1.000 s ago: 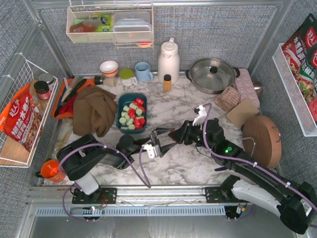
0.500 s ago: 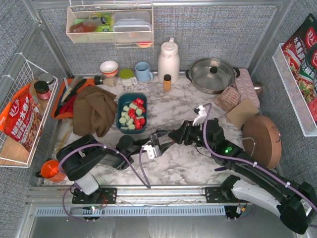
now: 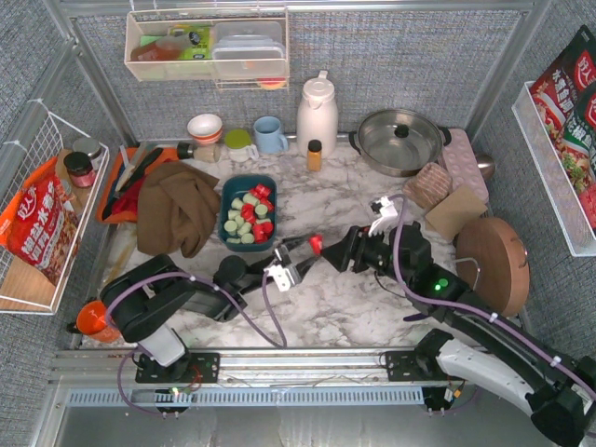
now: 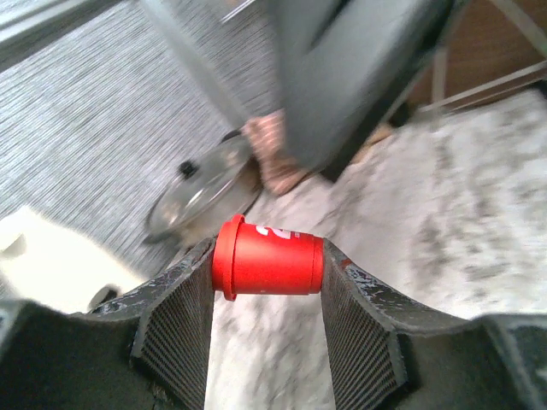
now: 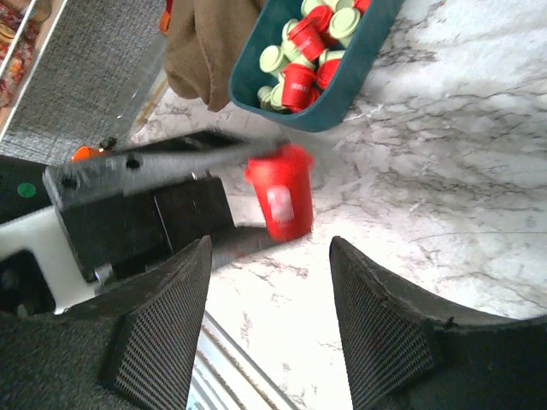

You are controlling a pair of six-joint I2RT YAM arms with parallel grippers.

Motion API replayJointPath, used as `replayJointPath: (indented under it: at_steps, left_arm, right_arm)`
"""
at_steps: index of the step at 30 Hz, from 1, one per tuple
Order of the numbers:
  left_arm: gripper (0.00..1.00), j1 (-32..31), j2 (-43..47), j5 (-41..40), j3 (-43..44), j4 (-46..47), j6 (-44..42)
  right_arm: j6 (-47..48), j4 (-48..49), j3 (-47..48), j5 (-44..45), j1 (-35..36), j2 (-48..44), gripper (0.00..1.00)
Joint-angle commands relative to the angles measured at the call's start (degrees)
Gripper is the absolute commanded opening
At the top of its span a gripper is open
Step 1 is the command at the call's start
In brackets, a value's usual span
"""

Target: Mix the coffee capsules in the storage basket

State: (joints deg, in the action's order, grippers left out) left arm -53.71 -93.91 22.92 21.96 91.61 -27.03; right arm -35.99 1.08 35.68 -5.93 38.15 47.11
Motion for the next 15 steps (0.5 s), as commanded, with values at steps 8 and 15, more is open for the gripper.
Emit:
replayJointPath:
  at_steps: [8,15]
  left_arm:
    - [0.40,12.65,8.97,-30.90,6.00,-30.43,14.42]
    - [0.42,23.79,4.41,-27.40,13.36,-39.06,22.85]
  right_arm:
    - [9.05,-12.70,2.11,14.98,-0.07,-3.44,0.62]
    - [10.97,-14.18,1.48,19.55,-0.06,-1.72,0.61]
